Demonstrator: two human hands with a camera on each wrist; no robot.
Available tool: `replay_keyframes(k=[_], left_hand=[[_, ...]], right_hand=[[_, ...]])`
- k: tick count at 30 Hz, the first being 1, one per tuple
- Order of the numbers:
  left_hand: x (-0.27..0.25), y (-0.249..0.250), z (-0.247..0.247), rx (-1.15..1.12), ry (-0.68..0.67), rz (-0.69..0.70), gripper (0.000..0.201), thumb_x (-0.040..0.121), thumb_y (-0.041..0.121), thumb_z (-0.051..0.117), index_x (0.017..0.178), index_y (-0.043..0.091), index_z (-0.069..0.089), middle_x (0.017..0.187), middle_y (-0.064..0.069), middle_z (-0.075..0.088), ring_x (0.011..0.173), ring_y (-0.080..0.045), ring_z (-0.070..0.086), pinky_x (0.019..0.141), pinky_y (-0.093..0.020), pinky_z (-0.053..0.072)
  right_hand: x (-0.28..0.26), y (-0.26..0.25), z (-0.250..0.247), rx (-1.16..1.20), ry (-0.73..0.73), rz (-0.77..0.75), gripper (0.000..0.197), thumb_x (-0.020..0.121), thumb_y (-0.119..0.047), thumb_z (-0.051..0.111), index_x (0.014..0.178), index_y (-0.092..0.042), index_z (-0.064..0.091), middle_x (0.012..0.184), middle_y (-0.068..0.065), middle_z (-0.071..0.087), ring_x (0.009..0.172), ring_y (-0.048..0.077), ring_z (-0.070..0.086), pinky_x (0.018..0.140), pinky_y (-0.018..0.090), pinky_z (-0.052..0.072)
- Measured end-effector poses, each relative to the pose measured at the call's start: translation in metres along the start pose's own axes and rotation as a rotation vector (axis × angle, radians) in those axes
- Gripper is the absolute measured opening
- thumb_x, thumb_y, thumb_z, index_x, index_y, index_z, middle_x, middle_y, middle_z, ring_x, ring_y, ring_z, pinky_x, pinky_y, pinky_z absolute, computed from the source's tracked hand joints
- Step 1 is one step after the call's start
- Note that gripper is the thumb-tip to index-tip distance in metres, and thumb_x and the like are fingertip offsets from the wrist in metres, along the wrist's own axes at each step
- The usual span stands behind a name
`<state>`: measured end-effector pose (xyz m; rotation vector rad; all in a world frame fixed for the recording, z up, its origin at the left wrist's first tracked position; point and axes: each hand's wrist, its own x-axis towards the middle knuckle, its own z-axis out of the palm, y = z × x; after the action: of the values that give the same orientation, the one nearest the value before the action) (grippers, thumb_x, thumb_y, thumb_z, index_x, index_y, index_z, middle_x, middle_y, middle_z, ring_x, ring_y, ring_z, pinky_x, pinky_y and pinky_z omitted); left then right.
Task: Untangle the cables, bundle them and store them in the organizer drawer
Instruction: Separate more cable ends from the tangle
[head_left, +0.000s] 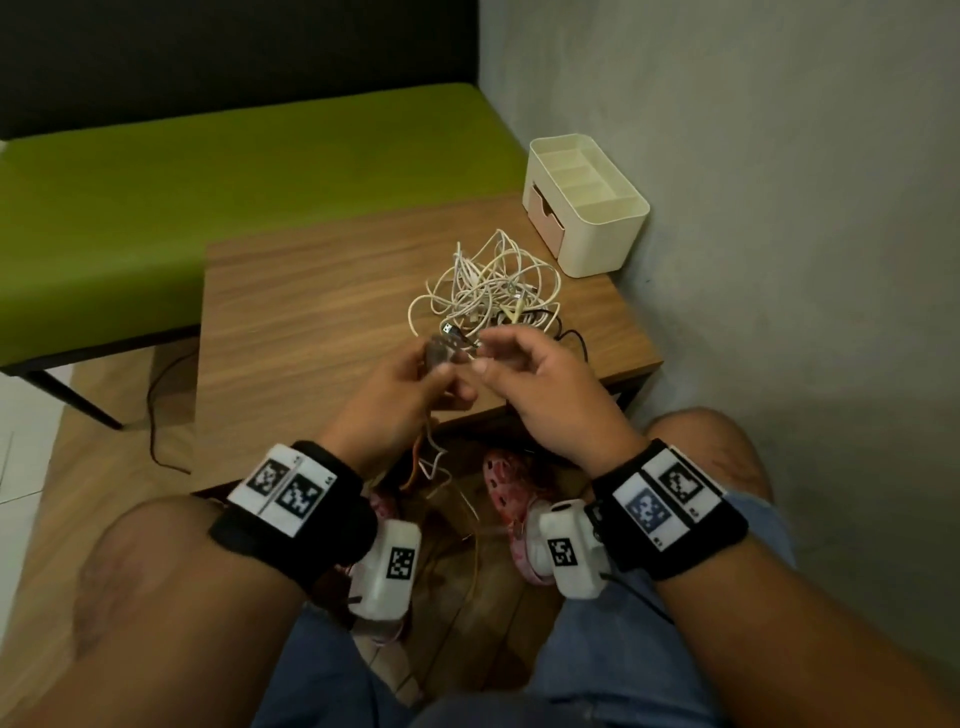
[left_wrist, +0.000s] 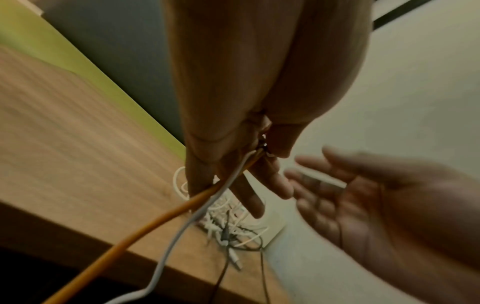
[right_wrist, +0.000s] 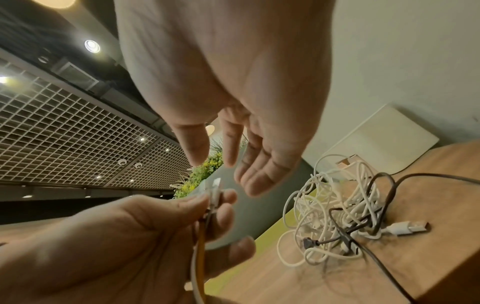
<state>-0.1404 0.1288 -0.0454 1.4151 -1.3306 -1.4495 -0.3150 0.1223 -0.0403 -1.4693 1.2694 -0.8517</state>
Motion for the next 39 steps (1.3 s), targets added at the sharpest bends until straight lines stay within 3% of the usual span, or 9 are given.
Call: replay_keyframes(k=[4,9,12,15,18,21,25,30,39], left_hand=[[0.003,-0.017,0.007,-0.024,-0.058,0.041,0.021,0.101,0.003,0.046,0.116,0.003,0.059,0.095,-0.018,0.068,0.081,-0.025,0.067,0.082,-0.04,0.056],[0.02,-0.034,0.003,-0.096,-0.03,0.008,0.024,0.104,0.015,0.043,0.113,-0.001,0.058,0.069,0.003,0.052,0.055,-0.006,0.043,0.053,-0.02,0.036],[0.035,-0.043,-0.004,-0.297,0.057,-0.065,0.04,0.105,0.02,0.036,0.124,-0.013,0.05,0.066,0.005,0.05,0.057,-0.008,0.041,0.057,-0.02,0.035],[0.046,-0.049,-0.013,-0.398,0.106,-0.03,0.032,0.106,0.014,0.033,0.116,-0.006,0.057,0.07,0.001,0.05,0.06,-0.009,0.045,0.06,-0.018,0.041],[0.054,-0.055,-0.021,-0.451,0.128,0.005,0.025,0.106,0.014,0.033,0.105,0.008,0.058,0.073,-0.003,0.06,0.067,-0.012,0.058,0.072,-0.025,0.05],[0.059,-0.06,-0.024,-0.515,0.128,0.01,0.02,0.105,0.015,0.034,0.105,0.01,0.053,0.073,-0.003,0.07,0.069,-0.015,0.069,0.065,-0.026,0.057],[0.064,-0.066,-0.024,-0.531,0.101,0.042,0.013,0.105,0.014,0.036,0.107,0.011,0.049,0.072,-0.003,0.065,0.062,-0.016,0.065,0.067,-0.033,0.052],[0.071,-0.073,-0.025,-0.393,0.133,0.082,0.021,0.106,0.013,0.035,0.117,0.006,0.051,0.065,0.006,0.052,0.056,-0.007,0.045,0.059,-0.021,0.038],[0.07,-0.064,-0.02,-0.545,0.163,0.039,0.019,0.106,0.019,0.036,0.095,0.012,0.05,0.056,0.004,0.049,0.053,-0.014,0.053,0.057,-0.026,0.048]], right_hand=[[0.013,0.007,0.015,-0.021,0.009,-0.049,0.02,0.09,-0.015,0.071,0.109,-0.018,0.068,0.102,0.0,0.064,0.077,0.011,0.066,0.064,0.022,0.055],[0.042,0.018,0.013,-0.067,0.002,-0.005,0.009,0.088,-0.022,0.073,0.096,-0.026,0.071,0.09,-0.006,0.07,0.082,0.007,0.064,0.077,0.026,0.055],[0.067,0.028,0.008,-0.189,0.129,0.031,0.005,0.09,-0.026,0.07,0.094,-0.026,0.073,0.087,-0.016,0.067,0.081,-0.003,0.06,0.072,0.013,0.046],[0.089,0.044,0.01,-0.387,0.172,0.068,0.007,0.091,-0.025,0.069,0.097,-0.023,0.073,0.092,-0.016,0.065,0.081,-0.003,0.057,0.063,0.001,0.036],[0.105,0.062,0.018,-0.589,0.156,0.067,0.018,0.091,-0.028,0.068,0.107,-0.022,0.073,0.109,-0.003,0.061,0.1,0.014,0.059,0.086,0.024,0.047],[0.111,0.072,0.025,-0.756,0.114,0.055,0.03,0.091,-0.03,0.067,0.119,-0.018,0.07,0.115,0.005,0.055,0.107,0.024,0.057,0.093,0.038,0.048],[0.113,0.076,0.028,-0.873,0.138,0.027,0.023,0.094,-0.028,0.063,0.112,-0.018,0.073,0.116,0.003,0.053,0.107,0.022,0.055,0.087,0.033,0.046],[0.11,0.075,0.033,-0.914,0.168,-0.02,0.017,0.097,-0.021,0.055,0.103,-0.012,0.068,0.114,0.002,0.049,0.098,0.022,0.055,0.079,0.033,0.045],[0.098,0.062,0.029,-1.029,0.247,-0.212,0.01,0.09,-0.004,0.051,0.098,-0.006,0.058,0.093,0.012,0.059,0.083,0.03,0.054,0.067,0.033,0.031]])
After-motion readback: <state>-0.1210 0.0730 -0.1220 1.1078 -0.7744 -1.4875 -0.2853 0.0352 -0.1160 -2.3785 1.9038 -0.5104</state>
